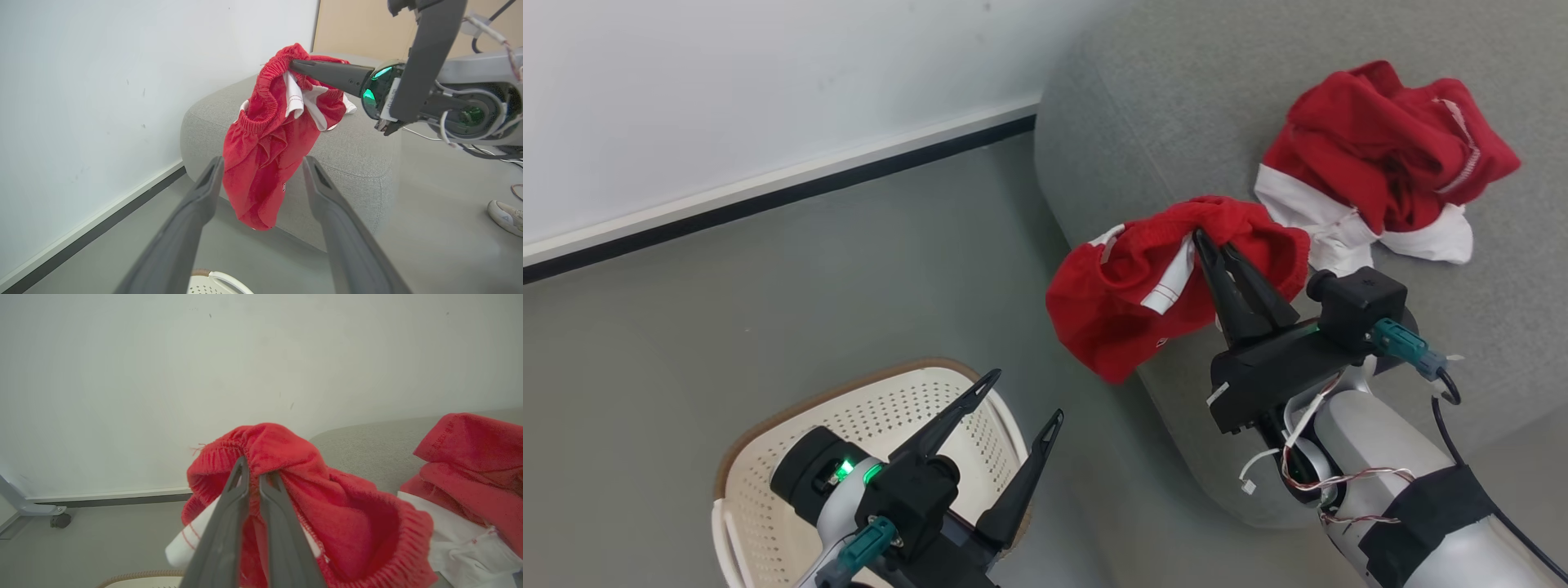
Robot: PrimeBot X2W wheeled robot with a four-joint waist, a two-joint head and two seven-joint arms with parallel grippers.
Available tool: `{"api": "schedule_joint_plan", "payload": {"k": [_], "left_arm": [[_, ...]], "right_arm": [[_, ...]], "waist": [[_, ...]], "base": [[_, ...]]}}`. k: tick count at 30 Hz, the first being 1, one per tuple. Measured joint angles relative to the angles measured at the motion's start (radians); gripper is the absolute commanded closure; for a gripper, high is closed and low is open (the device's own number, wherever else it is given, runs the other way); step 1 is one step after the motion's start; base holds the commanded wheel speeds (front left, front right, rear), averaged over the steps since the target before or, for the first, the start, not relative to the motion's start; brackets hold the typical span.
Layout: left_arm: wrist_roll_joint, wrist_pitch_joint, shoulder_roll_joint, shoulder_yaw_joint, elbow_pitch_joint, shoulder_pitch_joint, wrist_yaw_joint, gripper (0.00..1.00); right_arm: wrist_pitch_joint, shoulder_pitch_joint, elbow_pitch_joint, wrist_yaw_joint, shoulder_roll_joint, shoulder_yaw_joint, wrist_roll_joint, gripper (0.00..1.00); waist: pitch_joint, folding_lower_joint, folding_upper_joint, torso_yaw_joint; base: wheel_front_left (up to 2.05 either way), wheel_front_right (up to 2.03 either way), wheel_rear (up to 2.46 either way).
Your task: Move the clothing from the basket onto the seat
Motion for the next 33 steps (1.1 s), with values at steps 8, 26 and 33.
{"api": "schedule_joint_plan", "payload": {"k": [8,26,33], "left_arm": [[0.007,0.011,0.008,-0.003,-0.003,-0.01,0.0,0.0],[0.024,0.041,0.02,-0.03,-0.044,-0.052,-0.009,0.0],[0.03,0.057,0.026,-0.044,-0.062,-0.079,-0.018,0.0]], "right_arm": [[-0.001,0.031,-0.023,-0.026,-0.021,-0.045,0.001,1.0],[-0.004,-0.141,-0.04,-0.043,-0.11,-0.226,0.012,1.0],[-0.005,-0.285,-0.006,-0.055,-0.175,-0.336,0.013,1.0]], "waist": [[0.022,0.0,0.0,-0.064],[0.089,-0.0001,0.0,-0.101],[0.13,-0.0001,0.0001,-0.084]], "base": [[0.0,0.0,0.0],[0.0,0.0,0.0],[0.0,0.0,0.0]]}}
